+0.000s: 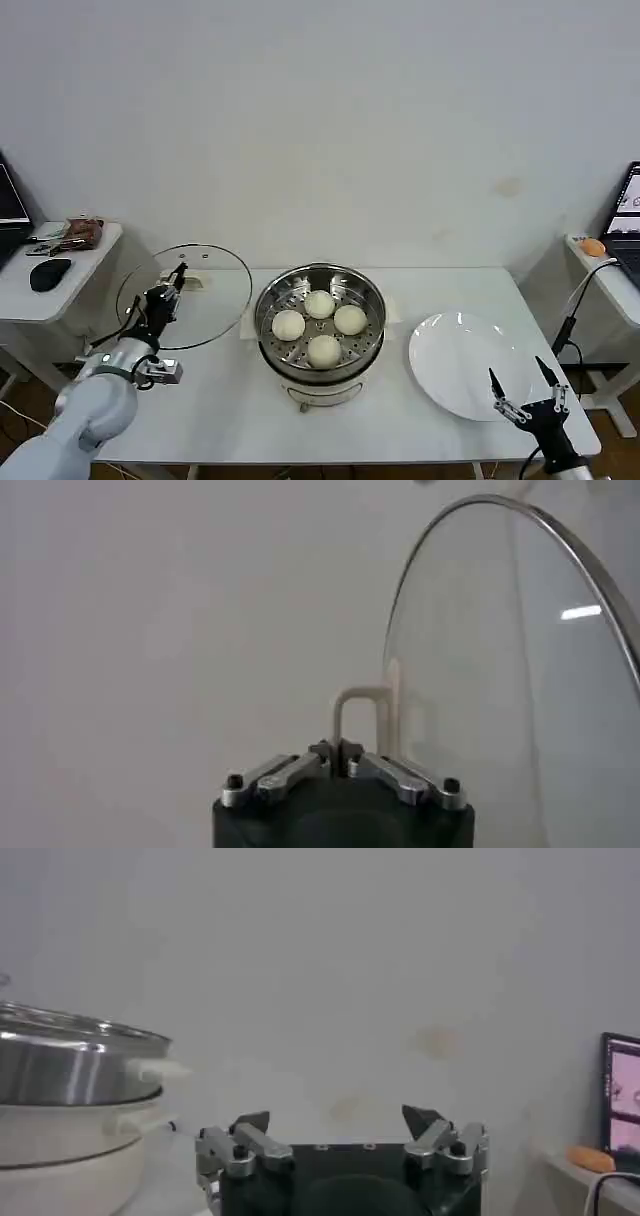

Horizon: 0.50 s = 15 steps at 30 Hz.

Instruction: Take steamed baozi put them in steamer then cover it.

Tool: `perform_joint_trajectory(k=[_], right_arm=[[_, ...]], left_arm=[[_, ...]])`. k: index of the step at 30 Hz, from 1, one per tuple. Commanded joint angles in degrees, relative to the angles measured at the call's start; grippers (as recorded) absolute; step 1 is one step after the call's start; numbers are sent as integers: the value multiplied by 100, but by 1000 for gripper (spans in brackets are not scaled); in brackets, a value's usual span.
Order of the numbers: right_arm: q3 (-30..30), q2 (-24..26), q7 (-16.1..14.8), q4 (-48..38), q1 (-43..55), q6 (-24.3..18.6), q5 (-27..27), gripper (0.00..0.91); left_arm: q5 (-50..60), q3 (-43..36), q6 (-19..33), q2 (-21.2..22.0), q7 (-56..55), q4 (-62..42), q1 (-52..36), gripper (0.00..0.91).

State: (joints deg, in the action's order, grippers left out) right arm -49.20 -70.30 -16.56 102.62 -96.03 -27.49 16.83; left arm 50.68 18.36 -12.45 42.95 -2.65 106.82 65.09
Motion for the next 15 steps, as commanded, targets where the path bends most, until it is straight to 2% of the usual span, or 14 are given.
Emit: perform_joint_trajectory(k=[1, 15], right_arm=[[-26, -26, -2, -6, -14, -21, -29, 907], [-33, -39, -4, 1, 21, -23, -39, 907]], left_arm=[[-180, -733, -736, -28, 153, 421, -258, 0], [-242, -1481, -1191, 170, 220, 608, -651, 0]])
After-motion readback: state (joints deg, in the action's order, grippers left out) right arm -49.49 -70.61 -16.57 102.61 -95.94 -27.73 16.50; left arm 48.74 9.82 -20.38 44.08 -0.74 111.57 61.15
